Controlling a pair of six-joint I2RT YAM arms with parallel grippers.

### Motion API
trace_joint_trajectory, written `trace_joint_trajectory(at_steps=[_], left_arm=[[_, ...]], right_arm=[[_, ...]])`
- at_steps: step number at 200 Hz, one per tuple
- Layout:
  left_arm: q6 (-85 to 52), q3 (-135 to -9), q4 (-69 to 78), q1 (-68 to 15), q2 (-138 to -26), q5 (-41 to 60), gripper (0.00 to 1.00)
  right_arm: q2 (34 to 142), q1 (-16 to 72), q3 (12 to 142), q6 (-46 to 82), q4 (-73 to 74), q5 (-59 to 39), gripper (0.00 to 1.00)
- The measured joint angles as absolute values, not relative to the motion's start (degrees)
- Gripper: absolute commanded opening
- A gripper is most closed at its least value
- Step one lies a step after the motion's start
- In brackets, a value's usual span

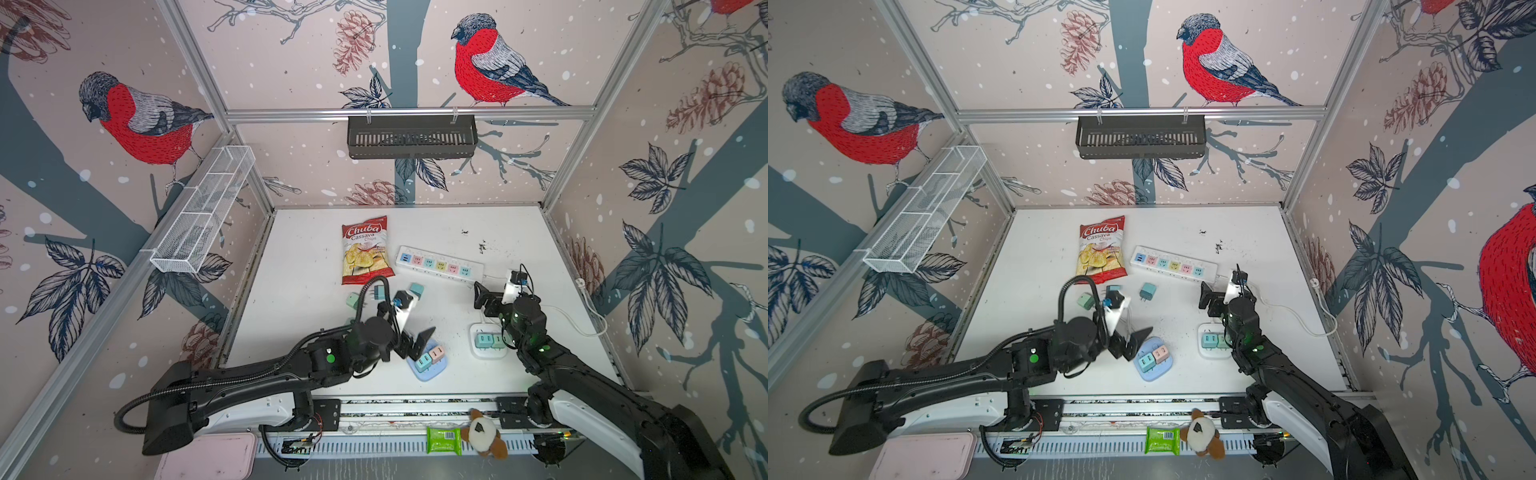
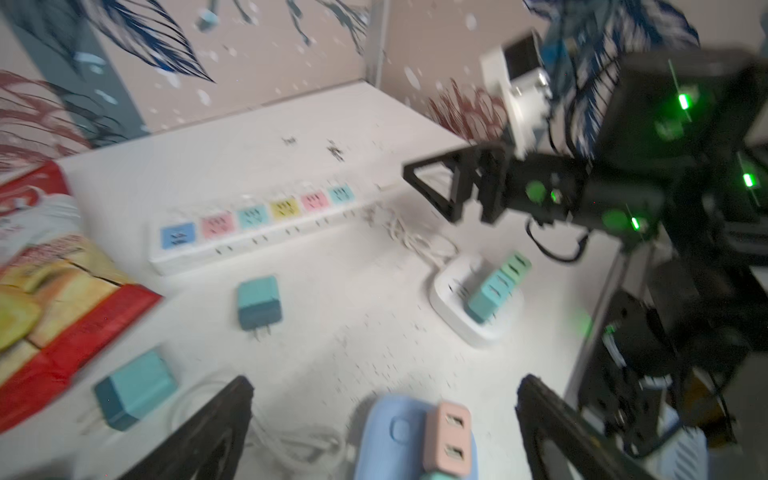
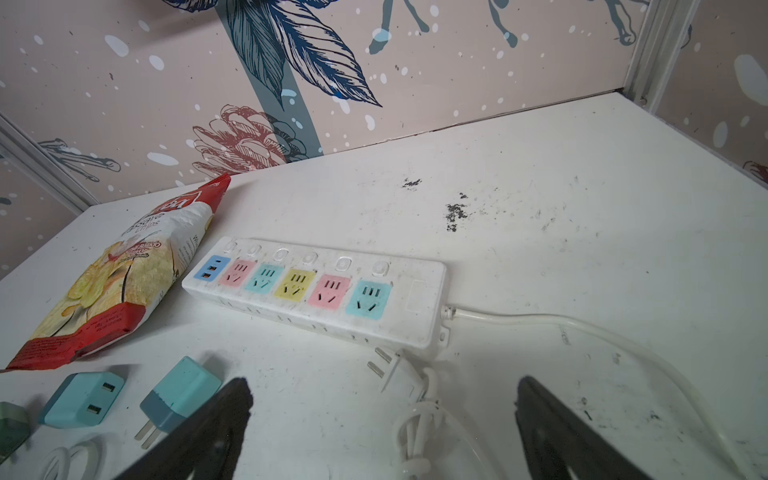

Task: Insert the plug
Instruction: 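Open the left gripper and lift it away from the plugged teal charger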

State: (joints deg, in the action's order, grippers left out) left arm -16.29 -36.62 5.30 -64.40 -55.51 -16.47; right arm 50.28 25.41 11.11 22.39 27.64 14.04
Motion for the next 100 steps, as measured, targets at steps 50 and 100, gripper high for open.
trace_joint_trajectory(at_steps=[50,100], left_arm=[[-22.1,-51.7,5.5,-43.6,-68.7,-12.0,0.98],[-22.4,-70.4,4.9,-41.3,-88.7,-14.8,0.98]], right_arm=[[56.8,22.8,17.8,28.3,26.8,17.3,1.00],[78.2,19.6,35.5,31.5,23.7,16.4,1.00]])
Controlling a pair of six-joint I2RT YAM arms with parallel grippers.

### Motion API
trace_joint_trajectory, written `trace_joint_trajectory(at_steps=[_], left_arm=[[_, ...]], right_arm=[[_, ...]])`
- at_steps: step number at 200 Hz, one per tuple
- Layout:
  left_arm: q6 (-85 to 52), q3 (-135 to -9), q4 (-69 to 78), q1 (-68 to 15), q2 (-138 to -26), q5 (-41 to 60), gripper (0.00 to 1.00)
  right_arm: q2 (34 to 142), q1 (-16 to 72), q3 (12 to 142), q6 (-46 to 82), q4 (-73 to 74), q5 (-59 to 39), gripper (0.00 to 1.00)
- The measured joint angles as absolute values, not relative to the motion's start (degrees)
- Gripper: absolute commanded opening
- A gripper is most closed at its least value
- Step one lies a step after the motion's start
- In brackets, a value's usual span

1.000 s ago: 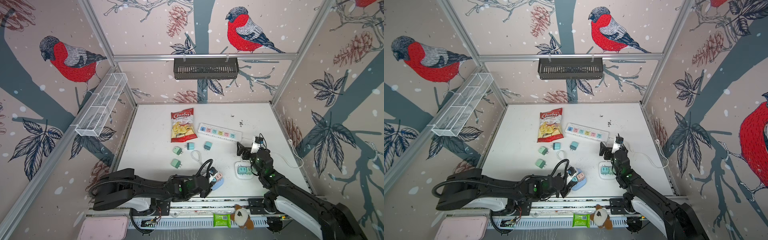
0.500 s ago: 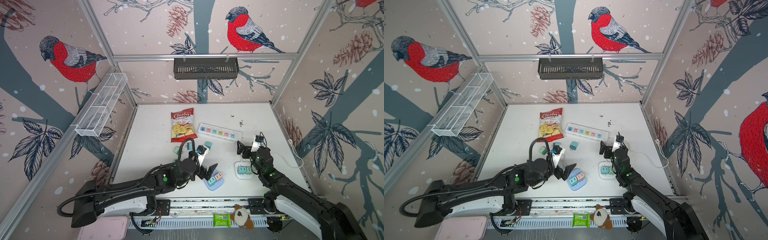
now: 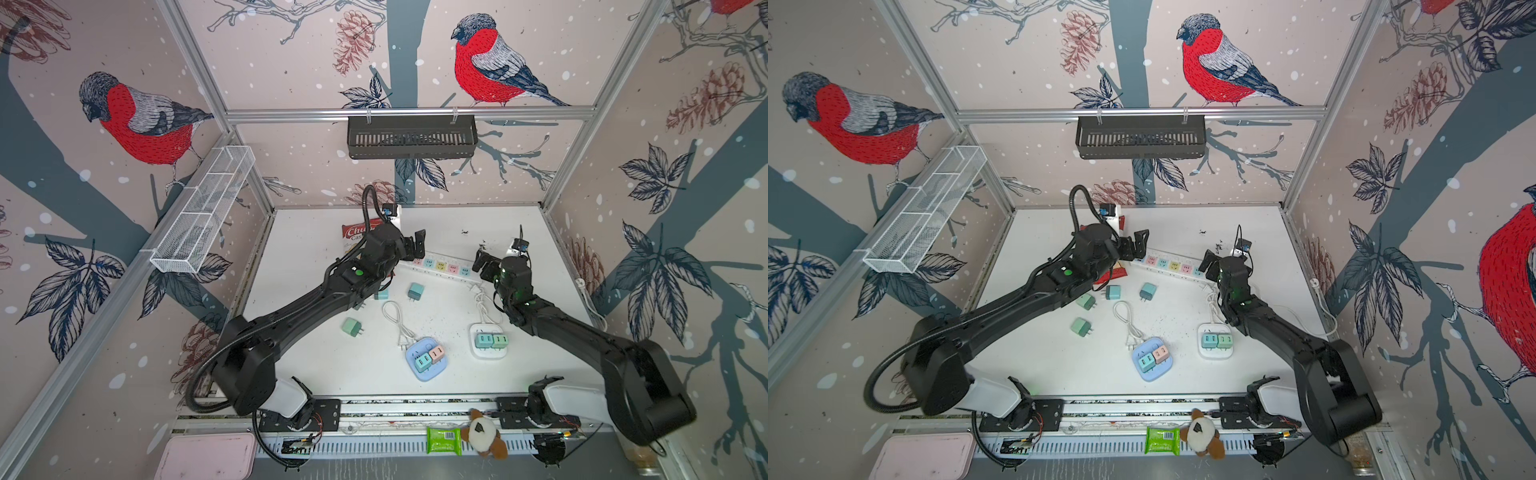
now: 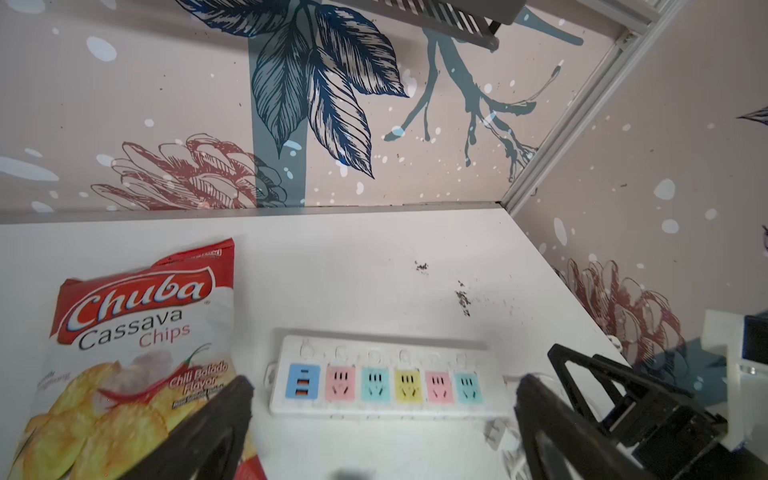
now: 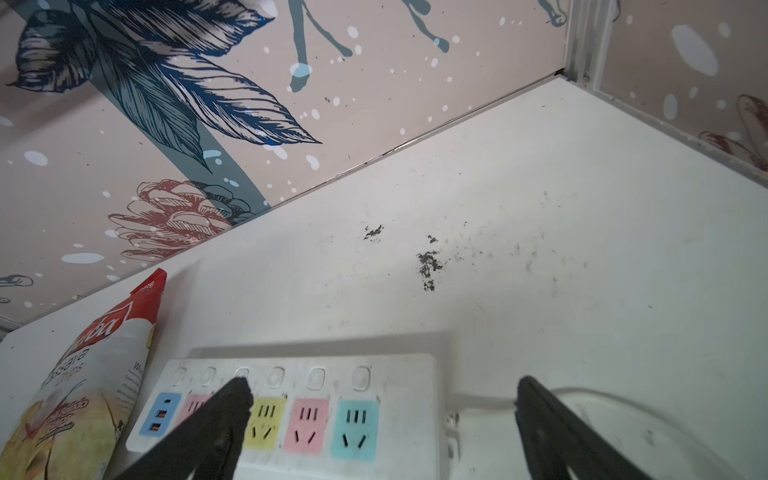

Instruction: Insert the plug

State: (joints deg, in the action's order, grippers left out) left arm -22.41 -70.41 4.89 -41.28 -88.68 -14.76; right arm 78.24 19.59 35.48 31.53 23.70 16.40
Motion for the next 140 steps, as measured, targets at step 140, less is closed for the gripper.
trace_joint_trajectory(at_steps=[140], left_arm=[[-16.4,-105.5,-11.1,-33.1,-129.2,-15.7,0.97]], right_arm=[[104.2,18.9,49.8,31.5,17.0,17.2,1.00]])
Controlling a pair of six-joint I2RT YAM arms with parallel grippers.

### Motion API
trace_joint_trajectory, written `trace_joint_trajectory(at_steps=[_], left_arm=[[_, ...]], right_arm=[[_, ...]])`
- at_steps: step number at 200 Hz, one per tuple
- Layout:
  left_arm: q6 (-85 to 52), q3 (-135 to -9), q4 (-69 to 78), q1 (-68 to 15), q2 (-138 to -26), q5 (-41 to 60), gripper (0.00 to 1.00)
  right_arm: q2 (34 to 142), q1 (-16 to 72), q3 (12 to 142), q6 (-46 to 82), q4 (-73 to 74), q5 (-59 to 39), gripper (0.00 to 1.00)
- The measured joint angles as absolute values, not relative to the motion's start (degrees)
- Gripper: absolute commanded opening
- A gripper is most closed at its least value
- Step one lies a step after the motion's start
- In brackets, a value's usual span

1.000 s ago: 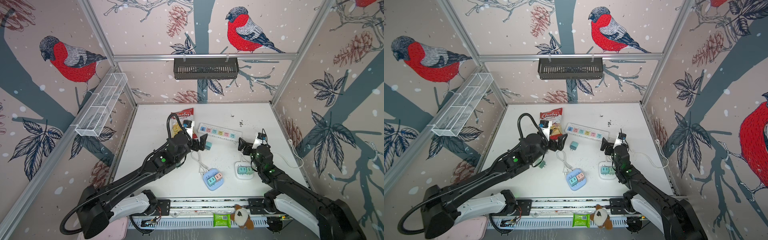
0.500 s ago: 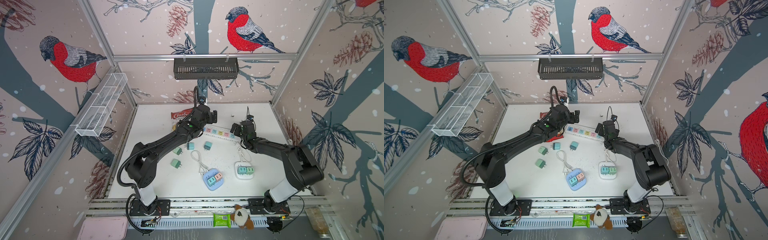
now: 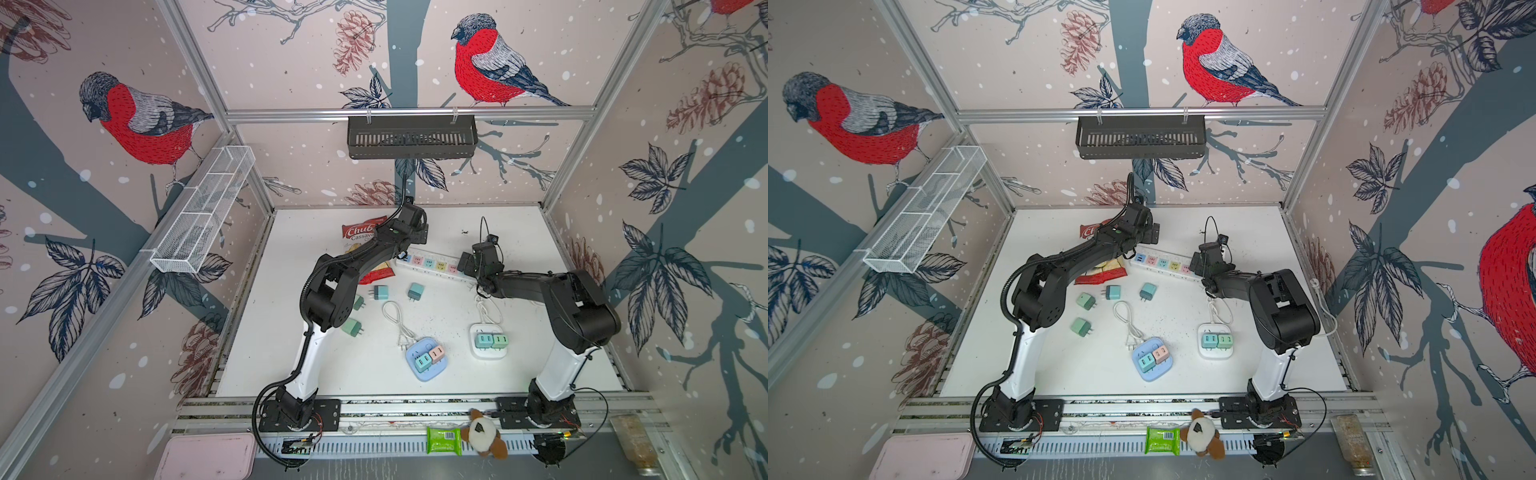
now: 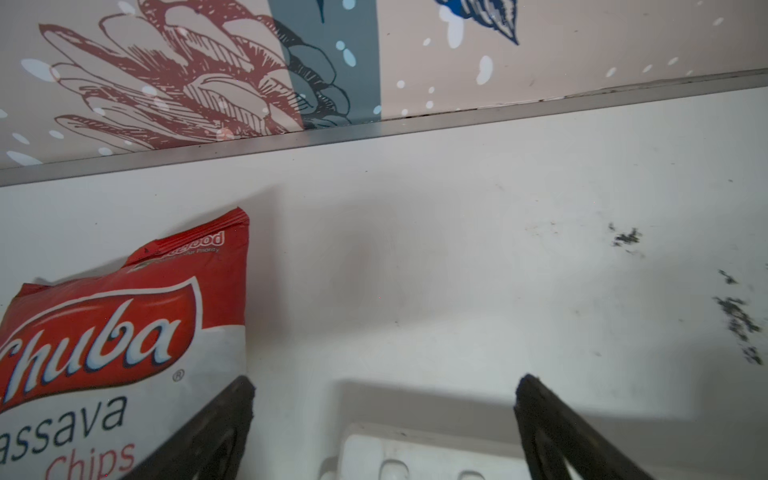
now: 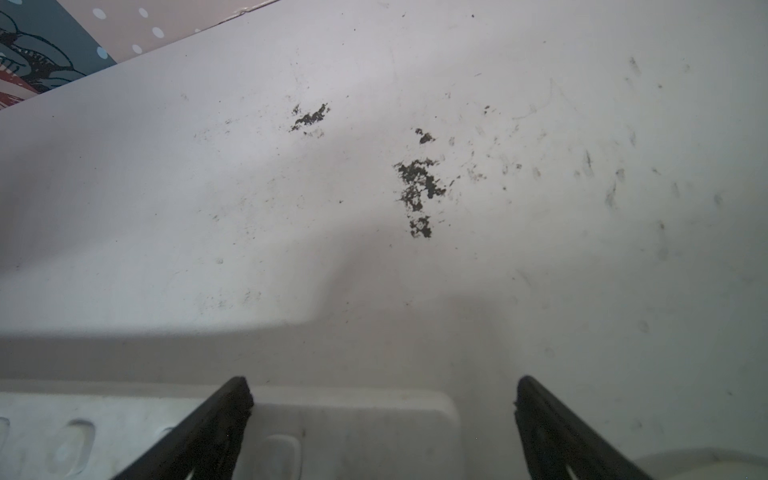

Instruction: Insert the plug

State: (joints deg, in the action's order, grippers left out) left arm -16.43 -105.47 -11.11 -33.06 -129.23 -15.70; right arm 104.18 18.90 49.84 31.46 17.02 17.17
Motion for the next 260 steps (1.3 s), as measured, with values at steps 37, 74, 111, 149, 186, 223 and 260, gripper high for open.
trace_joint_trajectory(at_steps=[37,74,111,149,186,223,260], left_arm=[[-16.1,-106.1,-12.2,-32.3,-131.9,-11.0,0.97],[-16.6,-107.9,-14.3,-32.2,-134.8,-6.6,0.97],[-17.8,-109.2,-16.2,-32.2,-136.0,-4.5,0.96],[-19.3,-104.6,-15.4,-32.1,-134.7,-2.7,0.95],[-20.4,-95.5,-12.1,-32.4,-129.4,1.0,0.94],[-22.3,-82.6,-5.5,-33.9,-120.3,3.7,0.94],[-23.4,-75.2,0.0,-35.9,-115.5,3.6,0.94]], right_arm=[[104.4,18.7,49.8,31.5,17.6,16.5,1.00],[104.3,18.7,49.4,31.7,18.3,15.0,1.00],[103.5,18.7,48.3,32.5,18.5,13.8,1.00],[102.3,18.7,47.1,33.0,18.5,13.3,1.00],[101.8,18.7,46.7,33.4,18.5,12.2,1.00],[100.4,18.7,46.1,34.3,18.4,11.1,1.00],[98.5,18.7,44.5,35.7,18.3,10.6,1.00]])
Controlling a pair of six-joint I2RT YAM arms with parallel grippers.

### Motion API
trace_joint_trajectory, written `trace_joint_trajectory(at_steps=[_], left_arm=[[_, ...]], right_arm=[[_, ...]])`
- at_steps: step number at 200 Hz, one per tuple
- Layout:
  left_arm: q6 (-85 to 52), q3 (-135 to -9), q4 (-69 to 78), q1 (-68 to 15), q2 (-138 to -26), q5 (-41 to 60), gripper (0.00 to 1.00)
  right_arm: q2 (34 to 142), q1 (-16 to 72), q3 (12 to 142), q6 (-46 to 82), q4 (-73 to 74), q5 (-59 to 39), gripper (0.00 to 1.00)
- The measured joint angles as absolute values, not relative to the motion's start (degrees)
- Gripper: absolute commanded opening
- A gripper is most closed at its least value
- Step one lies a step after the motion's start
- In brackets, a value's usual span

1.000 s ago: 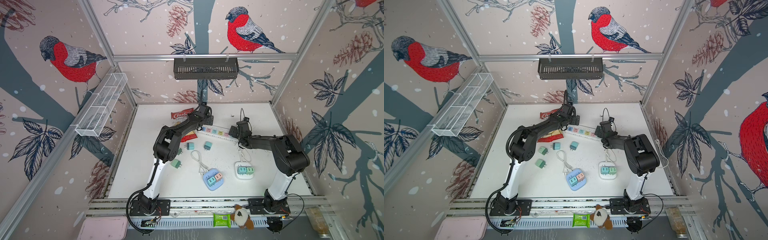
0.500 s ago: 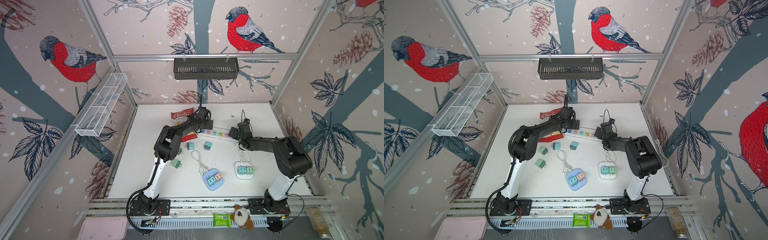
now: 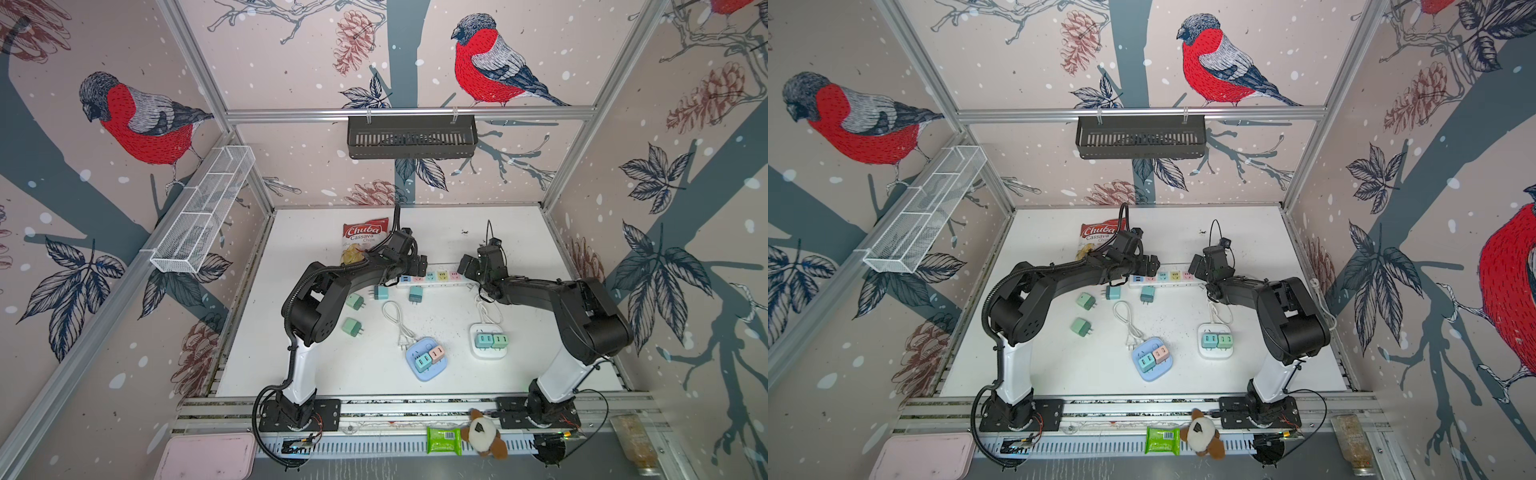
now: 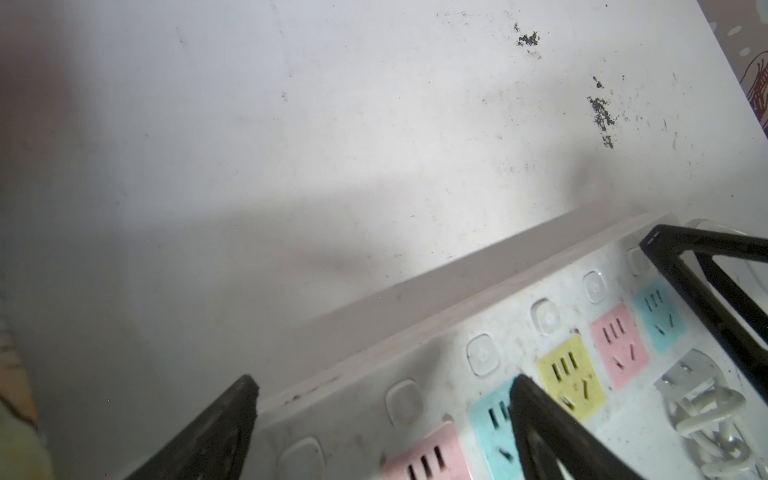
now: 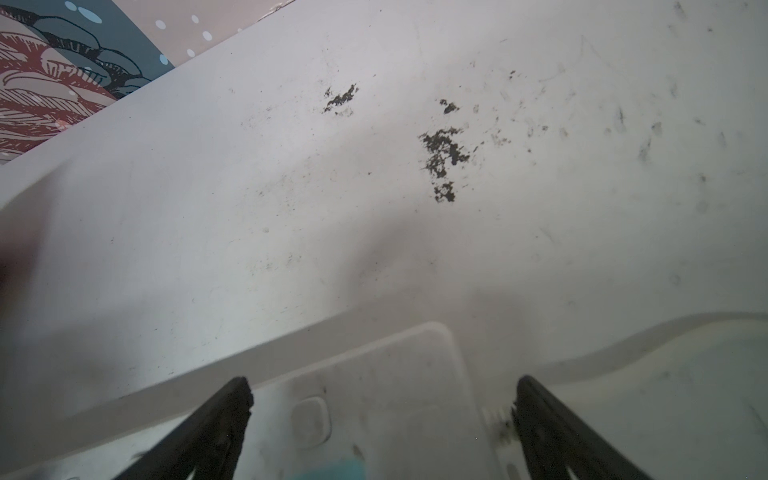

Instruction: Insert the plug

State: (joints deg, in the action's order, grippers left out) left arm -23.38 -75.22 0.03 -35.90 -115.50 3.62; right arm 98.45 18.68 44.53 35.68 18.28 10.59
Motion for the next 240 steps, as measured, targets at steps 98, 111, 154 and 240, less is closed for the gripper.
trace_joint_trajectory(at_steps=[98,111,154,240], left_arm=[[-25.0,-65.5,1.7,-37.0,-97.5,-3.6,0.96],[-25.0,-64.7,0.3,-37.0,-91.4,-6.3,0.97],[-25.5,-52.8,1.0,-36.9,-66.2,-14.7,0.97],[-24.0,-17.6,14.8,-35.8,-35.5,-34.9,0.97]], right_arm=[[86.7,22.2,38.9,38.8,17.8,13.0,1.00],[83.8,22.6,37.9,38.6,17.8,14.3,1.00],[73.1,29.0,35.3,34.8,16.4,16.1,1.00],[53.9,44.3,29.8,29.8,11.6,17.8,0.87]])
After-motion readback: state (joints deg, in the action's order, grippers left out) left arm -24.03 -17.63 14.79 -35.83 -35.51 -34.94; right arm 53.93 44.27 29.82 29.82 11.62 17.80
